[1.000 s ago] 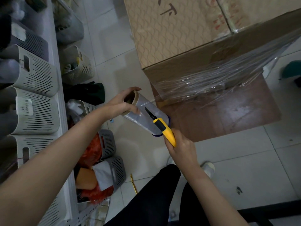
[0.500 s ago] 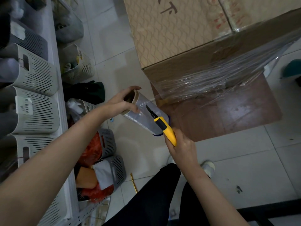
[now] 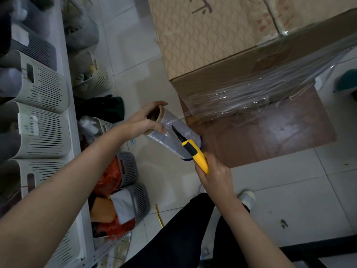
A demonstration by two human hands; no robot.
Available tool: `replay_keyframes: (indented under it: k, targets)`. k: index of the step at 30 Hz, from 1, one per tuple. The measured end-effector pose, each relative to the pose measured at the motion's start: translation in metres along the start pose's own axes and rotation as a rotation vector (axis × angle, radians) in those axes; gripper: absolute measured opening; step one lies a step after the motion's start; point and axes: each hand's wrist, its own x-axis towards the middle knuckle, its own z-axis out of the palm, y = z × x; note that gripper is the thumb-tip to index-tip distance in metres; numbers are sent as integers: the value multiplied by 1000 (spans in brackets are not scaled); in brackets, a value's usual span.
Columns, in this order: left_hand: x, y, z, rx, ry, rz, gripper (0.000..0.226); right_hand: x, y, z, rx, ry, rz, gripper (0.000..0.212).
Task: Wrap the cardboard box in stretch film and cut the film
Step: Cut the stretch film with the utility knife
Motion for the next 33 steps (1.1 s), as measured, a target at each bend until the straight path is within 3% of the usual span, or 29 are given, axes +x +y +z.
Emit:
replay_keyframes:
  k: [20, 26, 30, 33]
  targets:
    - [-1, 0, 0, -16, 12, -38, 78, -4, 5, -3, -161, -135, 104, 27]
    - [-5, -4, 1, -25, 14, -29, 80, -19, 27, -7, -197, -246, 236, 32]
    - [-3, -6, 1, -9, 26, -31, 81, -30, 55, -18, -213, -363, 511, 27]
    - [0, -11, 0, 4, 28, -41, 81, -50, 78, -32, -301, -368, 532, 28]
